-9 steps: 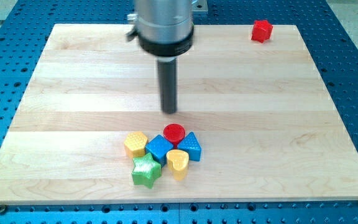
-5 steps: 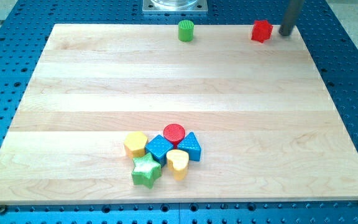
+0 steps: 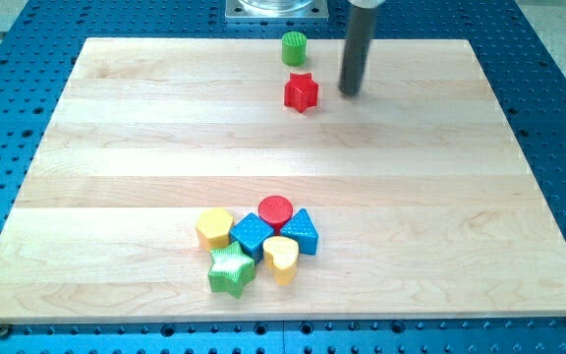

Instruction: Move the red star top right to the hexagon

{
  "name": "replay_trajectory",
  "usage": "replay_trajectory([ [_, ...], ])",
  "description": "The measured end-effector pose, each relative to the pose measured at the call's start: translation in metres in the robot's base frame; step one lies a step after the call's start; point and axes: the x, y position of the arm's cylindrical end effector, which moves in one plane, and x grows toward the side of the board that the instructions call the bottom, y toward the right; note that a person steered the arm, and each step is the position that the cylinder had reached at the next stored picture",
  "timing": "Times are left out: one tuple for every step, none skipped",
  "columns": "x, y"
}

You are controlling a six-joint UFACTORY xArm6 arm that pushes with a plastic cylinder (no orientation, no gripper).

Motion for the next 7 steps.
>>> replay_trajectory([
  [0.065,-0.082],
  [0.028,-0.091],
  [0.011,-0.127],
  [0.099,-0.141],
  [0.126,-0.131],
  [0.124,-0.119],
  [0.175,-0.096],
])
